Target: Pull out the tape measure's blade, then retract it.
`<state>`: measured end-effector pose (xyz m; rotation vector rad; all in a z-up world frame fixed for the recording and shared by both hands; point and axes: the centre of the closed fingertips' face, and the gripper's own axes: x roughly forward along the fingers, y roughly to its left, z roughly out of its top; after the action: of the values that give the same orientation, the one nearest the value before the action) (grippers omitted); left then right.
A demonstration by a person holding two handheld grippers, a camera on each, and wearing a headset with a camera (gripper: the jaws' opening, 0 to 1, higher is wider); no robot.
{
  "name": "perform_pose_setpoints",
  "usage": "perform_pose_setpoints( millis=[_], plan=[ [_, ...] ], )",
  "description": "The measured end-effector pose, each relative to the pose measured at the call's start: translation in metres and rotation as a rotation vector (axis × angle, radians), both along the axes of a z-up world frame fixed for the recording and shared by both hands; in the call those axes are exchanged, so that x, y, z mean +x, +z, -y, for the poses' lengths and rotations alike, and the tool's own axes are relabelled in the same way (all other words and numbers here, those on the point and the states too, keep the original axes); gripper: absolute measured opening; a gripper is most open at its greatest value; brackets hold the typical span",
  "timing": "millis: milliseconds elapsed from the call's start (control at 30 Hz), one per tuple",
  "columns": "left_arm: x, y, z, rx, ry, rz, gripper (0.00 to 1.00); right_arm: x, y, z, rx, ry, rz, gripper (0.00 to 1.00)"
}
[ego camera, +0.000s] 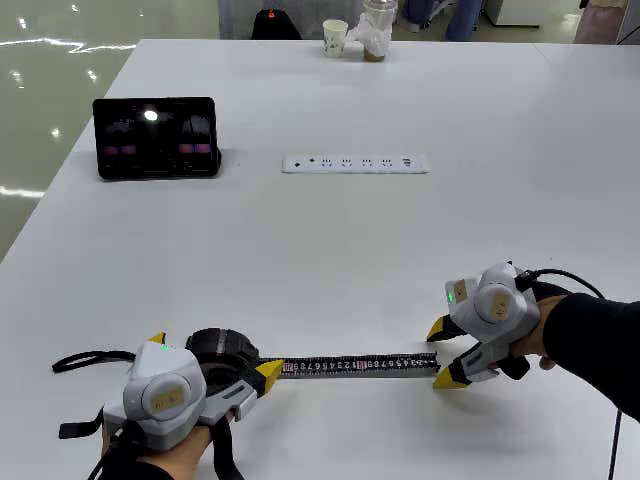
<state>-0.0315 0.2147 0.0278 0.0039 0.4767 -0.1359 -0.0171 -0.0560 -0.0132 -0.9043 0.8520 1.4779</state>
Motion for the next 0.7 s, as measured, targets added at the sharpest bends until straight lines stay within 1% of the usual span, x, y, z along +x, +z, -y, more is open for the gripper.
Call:
perform_pose_setpoints(
  millis=[67,200,267,400,467,533,600,700],
  plan=[
    [-0.0002,0.0008,0.0004,0.000,-0.002,0.002,0.99,0.0005,0.0005,-0.0004,0.005,-0.001,0.000,0.31],
    [0.0000,-0.0012,-0.0022,-0.029,0.016,-0.004,0.99,-0.0010,0.0010,-0.0015,0.007,0.002,-0.001,0.25],
    [-0.0004,-0.0017,-0.0038,-0.025,0.023,-0.006,0.99,-0.0032,0.0012,-0.0029,0.008,0.015,0.001,0.21],
    [0.0000,0.0003,-0.0038,-0.032,0.028,0.001,0.99,-0.0050,-0.0006,-0.0034,0.003,0.021,0.003,0.16],
    [0.0004,0.0021,-0.0044,-0.038,0.037,0.002,0.99,-0.0036,-0.0026,-0.0020,-0.003,0.029,0.014,0.16],
    [0.0017,0.0028,-0.0062,-0.039,0.050,0.001,0.99,-0.0006,-0.0026,-0.0027,-0.001,0.016,0.018,0.13],
    [0.0033,0.0032,-0.0074,-0.044,0.061,0.000,0.99,-0.0005,-0.0024,-0.0027,-0.002,0.009,0.013,0.13],
    [0.0035,0.0022,-0.0072,-0.048,0.066,-0.002,0.99,-0.0016,-0.0027,-0.0032,-0.016,0.016,0.025,0.12]
  ],
)
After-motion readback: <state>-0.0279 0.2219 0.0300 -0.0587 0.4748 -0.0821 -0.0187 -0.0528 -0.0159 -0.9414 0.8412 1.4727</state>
